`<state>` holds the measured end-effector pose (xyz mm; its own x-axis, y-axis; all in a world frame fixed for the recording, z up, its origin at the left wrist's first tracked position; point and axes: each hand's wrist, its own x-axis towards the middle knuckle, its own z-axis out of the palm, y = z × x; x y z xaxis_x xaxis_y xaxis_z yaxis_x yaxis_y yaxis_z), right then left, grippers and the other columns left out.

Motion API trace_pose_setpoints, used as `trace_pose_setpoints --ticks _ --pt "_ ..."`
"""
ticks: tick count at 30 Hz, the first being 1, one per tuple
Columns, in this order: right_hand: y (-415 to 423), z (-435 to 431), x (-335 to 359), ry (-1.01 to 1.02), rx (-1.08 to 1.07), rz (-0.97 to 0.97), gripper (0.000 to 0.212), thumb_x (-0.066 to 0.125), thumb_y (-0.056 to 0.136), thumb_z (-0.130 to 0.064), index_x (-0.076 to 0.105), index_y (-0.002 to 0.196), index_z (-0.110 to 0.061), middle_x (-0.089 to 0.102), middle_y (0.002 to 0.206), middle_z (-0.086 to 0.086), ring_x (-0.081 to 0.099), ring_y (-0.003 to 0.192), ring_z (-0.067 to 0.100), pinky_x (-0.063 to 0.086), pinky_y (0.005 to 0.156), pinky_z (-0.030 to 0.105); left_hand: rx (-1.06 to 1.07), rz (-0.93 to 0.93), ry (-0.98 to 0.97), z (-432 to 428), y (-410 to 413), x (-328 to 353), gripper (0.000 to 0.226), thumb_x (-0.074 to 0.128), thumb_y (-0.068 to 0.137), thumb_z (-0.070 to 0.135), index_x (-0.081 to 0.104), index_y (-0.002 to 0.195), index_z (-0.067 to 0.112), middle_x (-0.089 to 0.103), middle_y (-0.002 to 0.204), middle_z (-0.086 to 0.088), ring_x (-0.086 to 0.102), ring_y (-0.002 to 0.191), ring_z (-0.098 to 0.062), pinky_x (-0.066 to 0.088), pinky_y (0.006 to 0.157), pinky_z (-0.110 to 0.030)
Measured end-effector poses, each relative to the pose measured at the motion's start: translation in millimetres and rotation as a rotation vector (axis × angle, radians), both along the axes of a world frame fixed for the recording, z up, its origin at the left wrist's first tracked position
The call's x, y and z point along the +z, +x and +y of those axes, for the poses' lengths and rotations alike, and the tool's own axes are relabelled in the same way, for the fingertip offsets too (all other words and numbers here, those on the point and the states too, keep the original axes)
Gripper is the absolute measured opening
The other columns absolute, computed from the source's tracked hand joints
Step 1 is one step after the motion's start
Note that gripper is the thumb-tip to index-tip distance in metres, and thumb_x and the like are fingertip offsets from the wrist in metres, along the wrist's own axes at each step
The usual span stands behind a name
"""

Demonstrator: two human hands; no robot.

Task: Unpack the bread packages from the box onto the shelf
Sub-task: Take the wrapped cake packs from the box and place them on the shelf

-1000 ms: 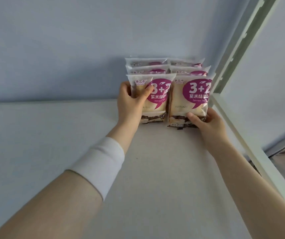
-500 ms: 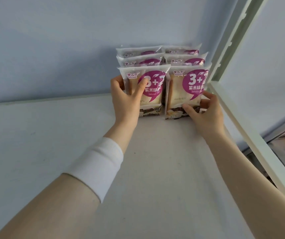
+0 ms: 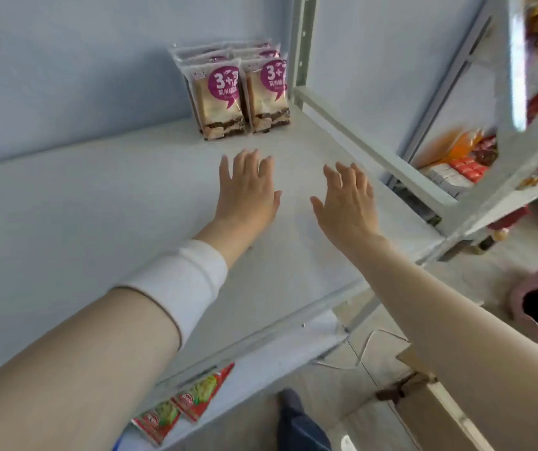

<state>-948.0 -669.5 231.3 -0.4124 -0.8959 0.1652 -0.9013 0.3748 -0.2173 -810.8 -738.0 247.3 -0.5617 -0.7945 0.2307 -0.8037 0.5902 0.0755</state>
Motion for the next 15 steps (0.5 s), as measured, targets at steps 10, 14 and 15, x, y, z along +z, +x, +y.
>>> trace_pose_setpoints --ticks 10,14,15 --pt "-67 253 -28 0.149 -0.326 0.037 0.055 0.045 0.094 -0.030 0.026 0.142 -0.012 0.029 0.147 0.013 0.016 0.141 0.033 0.016 0.114 0.053 -0.427 -0.183 0.003 208 -104 -22 0.047 0.036 0.097 0.025 0.027 0.140 0.008 0.021 0.152 -0.016 0.013 0.142 -0.033 0.004 0.116 -0.050" --pt "-109 370 -79 0.307 -0.486 -0.043 0.054 0.043 0.094 -0.028 0.026 0.143 -0.012 0.028 0.148 0.013 0.016 0.141 0.034 0.016 0.113 0.056 -0.589 -0.291 0.067 304 -171 -72 0.045 0.035 0.097 0.020 0.028 0.140 0.008 0.021 0.152 -0.017 0.013 0.142 -0.033 0.004 0.116 -0.049" --pt "-117 398 -93 0.335 -0.535 -0.071 0.053 0.041 0.094 -0.026 0.026 0.142 -0.012 0.028 0.148 0.013 0.016 0.141 0.034 0.016 0.113 0.057 -0.632 -0.333 0.093 328 -185 -87 0.046 0.034 0.097 0.020 0.026 0.141 0.009 0.020 0.152 -0.017 0.012 0.142 -0.033 0.004 0.117 -0.050"
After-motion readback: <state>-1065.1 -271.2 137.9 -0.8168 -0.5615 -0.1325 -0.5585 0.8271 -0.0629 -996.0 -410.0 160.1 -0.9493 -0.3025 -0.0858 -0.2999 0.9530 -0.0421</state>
